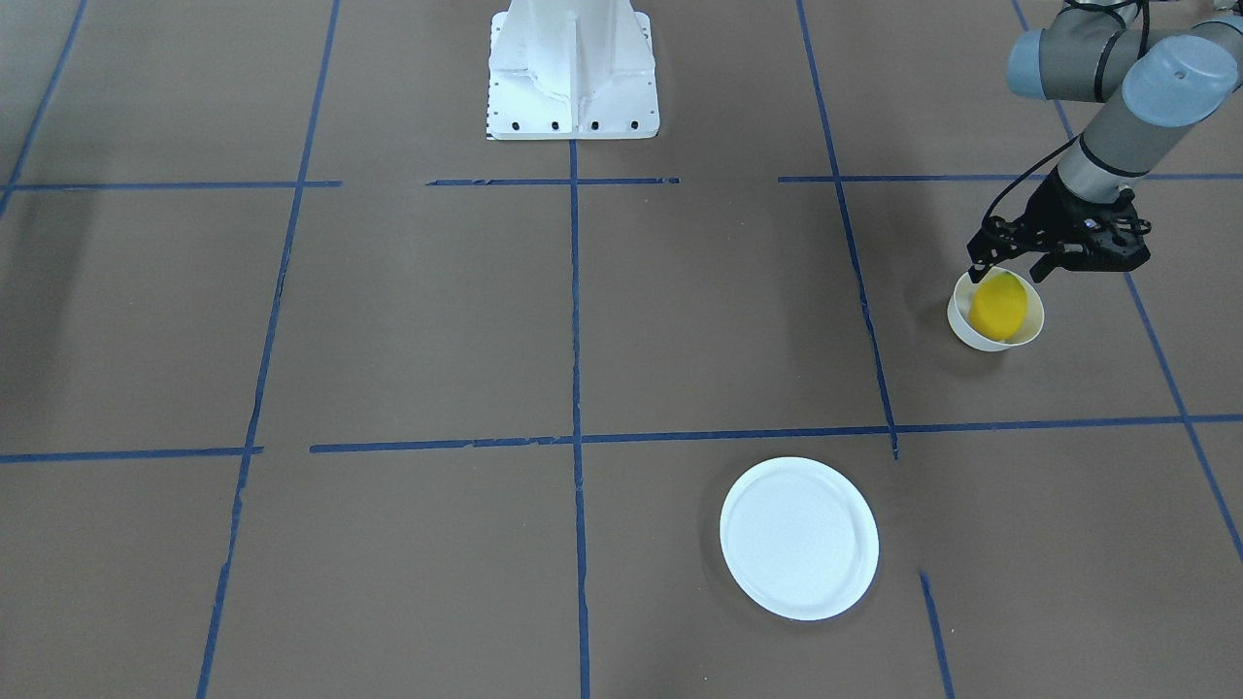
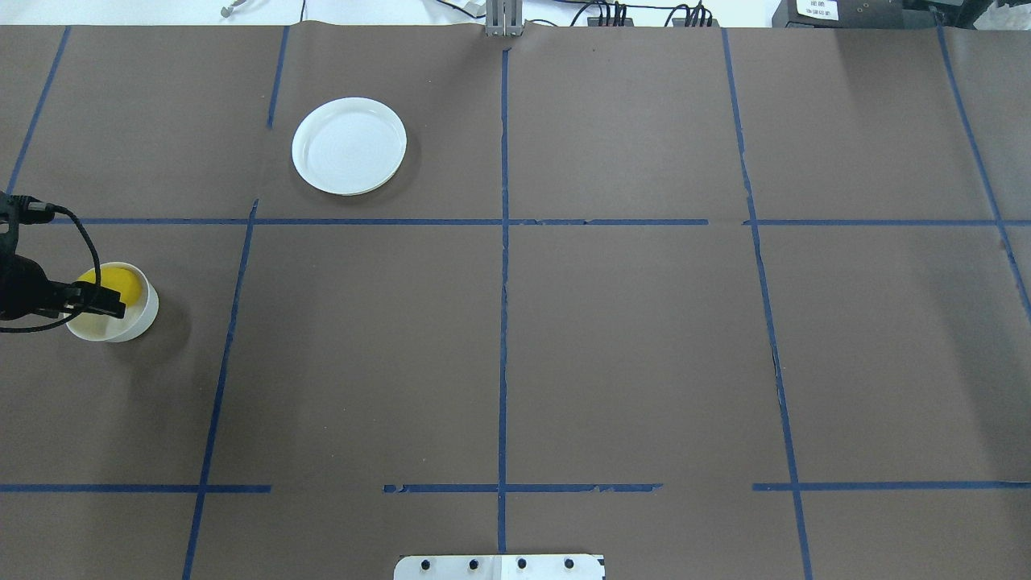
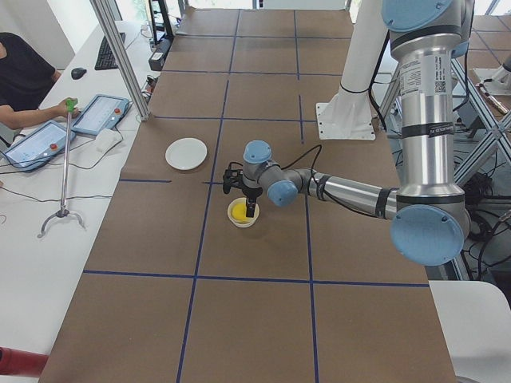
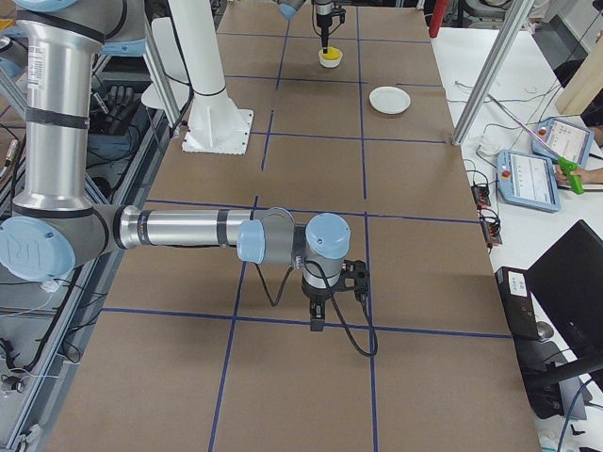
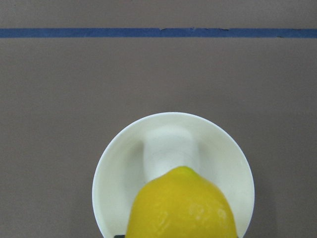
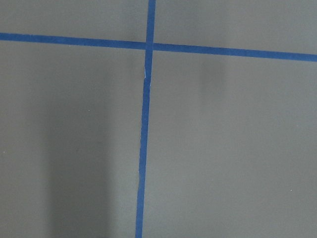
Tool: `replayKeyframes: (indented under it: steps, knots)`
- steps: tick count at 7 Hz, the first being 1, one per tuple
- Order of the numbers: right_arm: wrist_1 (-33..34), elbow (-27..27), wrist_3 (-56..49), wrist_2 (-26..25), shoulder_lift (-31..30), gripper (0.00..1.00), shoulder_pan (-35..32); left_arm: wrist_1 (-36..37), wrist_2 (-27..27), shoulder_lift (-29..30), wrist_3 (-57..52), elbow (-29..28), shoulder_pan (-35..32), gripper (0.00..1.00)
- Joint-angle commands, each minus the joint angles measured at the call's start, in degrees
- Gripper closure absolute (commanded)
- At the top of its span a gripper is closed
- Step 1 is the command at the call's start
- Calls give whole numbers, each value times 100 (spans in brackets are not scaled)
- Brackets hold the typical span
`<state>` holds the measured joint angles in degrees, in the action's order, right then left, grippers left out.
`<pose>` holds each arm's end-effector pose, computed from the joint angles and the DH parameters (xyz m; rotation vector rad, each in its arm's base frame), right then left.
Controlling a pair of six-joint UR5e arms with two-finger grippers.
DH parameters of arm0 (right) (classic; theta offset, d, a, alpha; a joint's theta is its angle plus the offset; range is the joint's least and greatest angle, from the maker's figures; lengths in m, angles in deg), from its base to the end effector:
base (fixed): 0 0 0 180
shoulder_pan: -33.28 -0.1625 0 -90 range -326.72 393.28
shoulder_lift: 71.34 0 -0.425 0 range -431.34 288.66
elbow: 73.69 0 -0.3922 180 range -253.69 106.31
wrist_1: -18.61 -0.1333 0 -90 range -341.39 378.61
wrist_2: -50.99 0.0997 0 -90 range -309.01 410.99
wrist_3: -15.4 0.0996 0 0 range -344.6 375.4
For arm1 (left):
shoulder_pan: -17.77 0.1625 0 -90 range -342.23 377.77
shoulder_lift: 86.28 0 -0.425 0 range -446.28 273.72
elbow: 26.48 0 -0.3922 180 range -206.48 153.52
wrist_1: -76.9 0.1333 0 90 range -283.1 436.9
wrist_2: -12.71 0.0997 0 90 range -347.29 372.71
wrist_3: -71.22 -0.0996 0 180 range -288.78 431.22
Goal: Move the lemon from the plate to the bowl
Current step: 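Lower the lemon into the bowl and open the left gripper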
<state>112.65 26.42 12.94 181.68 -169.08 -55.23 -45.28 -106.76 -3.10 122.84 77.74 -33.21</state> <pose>0.0571 -0.4337 0.6458 -0.0219 -0.7104 -0.0557 0.2308 -0.4187 0.5373 0.1237 0.8260 -0.0294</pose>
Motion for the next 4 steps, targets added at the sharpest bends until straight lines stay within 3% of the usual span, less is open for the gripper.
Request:
replayKeyframes:
  steps: [1, 2, 4]
  knots:
    - [0, 0, 0, 0, 0, 0, 0, 72, -93, 111, -185, 64, 0, 0]
    - [0, 0, 0, 0, 0, 0, 0, 212, -521, 199, -665, 46, -121, 0]
    - [0, 0, 0, 0, 0, 0, 0, 1218, -613, 689, -1902, 221, -761, 0]
